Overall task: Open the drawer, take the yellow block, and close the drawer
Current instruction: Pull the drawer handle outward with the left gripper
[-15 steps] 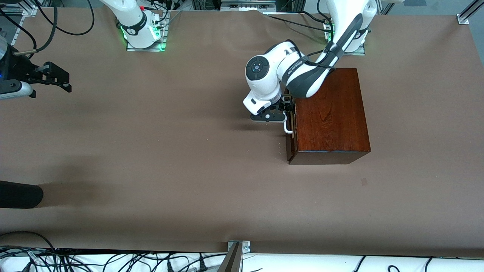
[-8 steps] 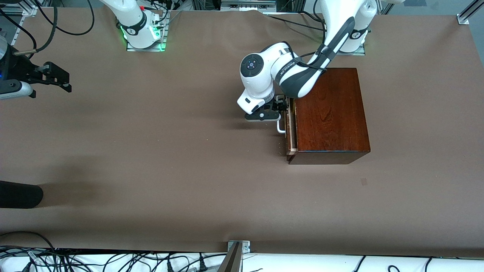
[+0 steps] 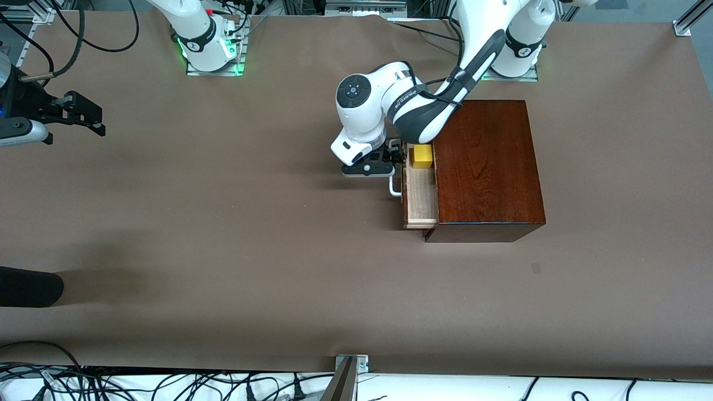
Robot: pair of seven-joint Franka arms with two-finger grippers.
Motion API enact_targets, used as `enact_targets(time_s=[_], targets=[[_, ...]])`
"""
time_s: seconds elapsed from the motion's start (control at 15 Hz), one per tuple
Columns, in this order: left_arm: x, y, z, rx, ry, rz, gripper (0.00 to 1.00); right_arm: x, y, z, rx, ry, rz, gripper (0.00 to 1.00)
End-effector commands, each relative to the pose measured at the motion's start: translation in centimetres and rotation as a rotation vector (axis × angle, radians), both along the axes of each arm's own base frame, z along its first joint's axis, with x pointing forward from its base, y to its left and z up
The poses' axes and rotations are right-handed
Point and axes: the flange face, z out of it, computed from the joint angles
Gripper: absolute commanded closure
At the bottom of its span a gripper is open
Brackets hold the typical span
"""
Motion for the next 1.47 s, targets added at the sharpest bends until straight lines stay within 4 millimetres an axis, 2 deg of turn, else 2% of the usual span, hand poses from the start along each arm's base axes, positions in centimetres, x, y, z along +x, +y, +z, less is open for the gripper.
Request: enact_targets(time_s=[0.0,0.6,0.87,1.0,1.13,1.27,1.4], targets=[[-0.2,-3.0,0.0,-0.050,-0.019,-0.018,0.00,-0.1,-0.1,0.3,0.005,0.001,-0.013,0.00],[-0.3,-4.7,0.0,-0.074,-0.024,-0.029,0.00,-0.1,-0.1,0.3,0.005,0.000,-0.013,0.00],[-0.2,-4.7,0.3,-0.074,-0.030,-0.033,0.00,-0.1,0.0,0.3,0.005,0.000,-0.011,0.00],[0.3,-4.9,1.7,-0.084,-0.048,-0.032,0.00,-0.1,-0.1,0.3,0.005,0.001,-0.013,0.00],[1.3,-4.1,3.7,-0.087,-0.067,-0.023,0.00,-0.1,-0.1,0.3,0.005,0.001,-0.013,0.00],[2.2,-2.6,5.7,-0.068,-0.058,-0.002,0.00,-0.1,-0.1,0.3,0.003,0.001,-0.013,0.00],[2.3,-1.2,8.7,-0.033,-0.049,-0.025,0.00,0.0,-0.1,0.2,0.003,0.001,-0.013,0.00]])
